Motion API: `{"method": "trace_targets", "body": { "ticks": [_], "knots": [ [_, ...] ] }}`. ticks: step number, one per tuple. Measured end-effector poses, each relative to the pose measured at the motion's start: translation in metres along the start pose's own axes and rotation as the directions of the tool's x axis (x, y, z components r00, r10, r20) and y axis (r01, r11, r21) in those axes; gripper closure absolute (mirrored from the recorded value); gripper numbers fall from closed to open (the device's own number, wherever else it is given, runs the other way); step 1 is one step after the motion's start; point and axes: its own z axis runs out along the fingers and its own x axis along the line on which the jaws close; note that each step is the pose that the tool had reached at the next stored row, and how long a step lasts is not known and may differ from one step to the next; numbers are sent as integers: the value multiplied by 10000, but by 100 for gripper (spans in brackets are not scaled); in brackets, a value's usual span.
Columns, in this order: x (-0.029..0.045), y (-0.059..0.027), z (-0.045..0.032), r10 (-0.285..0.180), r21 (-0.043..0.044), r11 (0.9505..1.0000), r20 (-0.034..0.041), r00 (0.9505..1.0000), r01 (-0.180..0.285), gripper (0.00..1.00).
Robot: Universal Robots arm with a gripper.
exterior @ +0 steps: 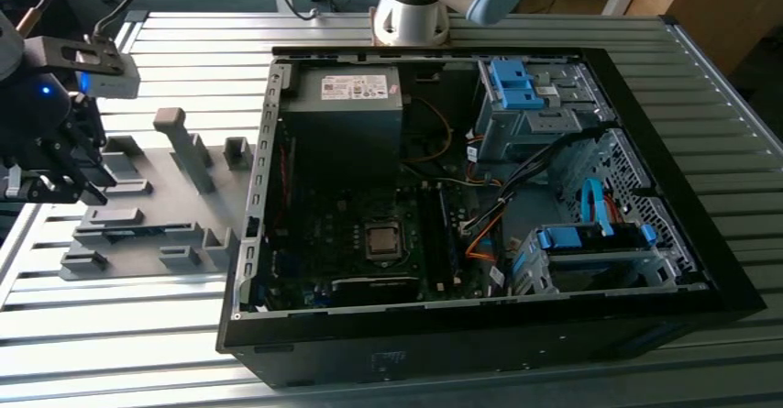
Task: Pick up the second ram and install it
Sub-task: 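Pick up the second ram and move it above second insertion slot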
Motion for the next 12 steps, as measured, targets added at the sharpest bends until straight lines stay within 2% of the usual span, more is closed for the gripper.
{"method": "trace_targets", "body": {
  "ticks": [12],
  "knots": [
    [2,-2,57,0,1,10000,-17,10000,0,68]
  ]
}}
